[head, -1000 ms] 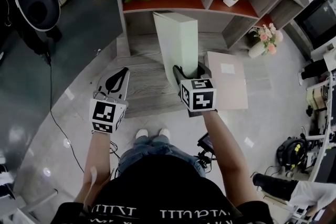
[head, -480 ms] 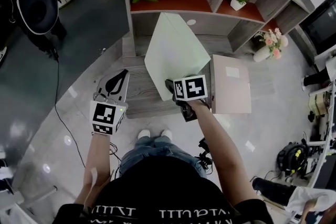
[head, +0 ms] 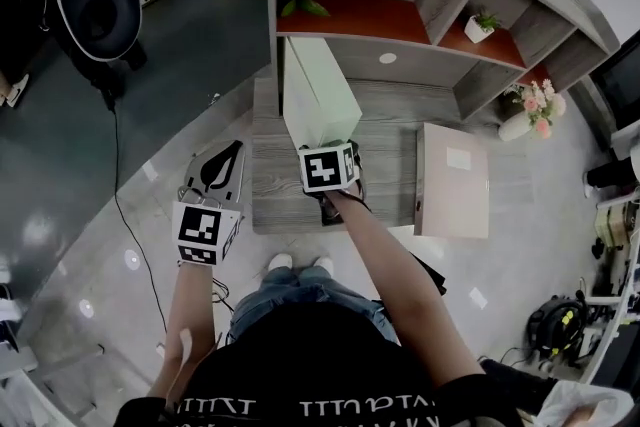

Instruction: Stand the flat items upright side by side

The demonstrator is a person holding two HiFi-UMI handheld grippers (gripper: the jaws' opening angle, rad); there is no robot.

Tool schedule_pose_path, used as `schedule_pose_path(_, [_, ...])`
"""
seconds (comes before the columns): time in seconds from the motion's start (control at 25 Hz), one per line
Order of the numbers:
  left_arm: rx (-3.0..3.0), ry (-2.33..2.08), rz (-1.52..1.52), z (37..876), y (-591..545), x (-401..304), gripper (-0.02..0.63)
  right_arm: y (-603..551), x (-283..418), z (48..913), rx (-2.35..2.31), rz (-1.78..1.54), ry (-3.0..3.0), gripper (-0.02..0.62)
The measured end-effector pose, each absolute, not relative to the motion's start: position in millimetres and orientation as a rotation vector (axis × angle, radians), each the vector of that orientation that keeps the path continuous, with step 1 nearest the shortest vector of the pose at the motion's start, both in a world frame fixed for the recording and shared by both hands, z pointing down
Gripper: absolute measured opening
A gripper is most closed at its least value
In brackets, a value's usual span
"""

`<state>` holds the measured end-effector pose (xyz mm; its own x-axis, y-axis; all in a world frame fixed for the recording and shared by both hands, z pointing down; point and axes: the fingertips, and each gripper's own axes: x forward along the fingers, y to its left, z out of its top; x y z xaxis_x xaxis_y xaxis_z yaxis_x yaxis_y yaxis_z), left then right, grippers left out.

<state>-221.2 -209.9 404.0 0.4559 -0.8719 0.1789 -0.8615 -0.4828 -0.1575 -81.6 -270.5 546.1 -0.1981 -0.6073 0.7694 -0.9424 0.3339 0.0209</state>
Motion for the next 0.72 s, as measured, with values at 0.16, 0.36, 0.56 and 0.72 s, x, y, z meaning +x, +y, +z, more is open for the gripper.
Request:
schedule_pose_path(0.16, [-2.607, 1.623, -0.356, 396.6, -211.6, -236.1, 0.014, -287.4, -102.4, 546.0, 1.420, 0.635, -1.878, 0.304])
schedule_pose_path(0.36, [-2.575, 1.686, -0.327, 391.5, -212.6, -250.1, 0.014, -309.9, -114.6, 546.3, 1.467, 0.653, -1.855, 0.305])
schedule_pose_path(0.56, [-2.562, 1.706, -0.334, 393.8, -213.2, -250.9, 0.014, -321.1, -122.2, 551.3, 1.513, 0.657, -1.859, 0.310])
schedule_pose_path(0.72, [-2.558, 1.721, -0.337, 394.5, -213.2, -253.0, 0.014, -324.2, -131.6, 550.4, 1.518, 0.629, -1.914, 0.322])
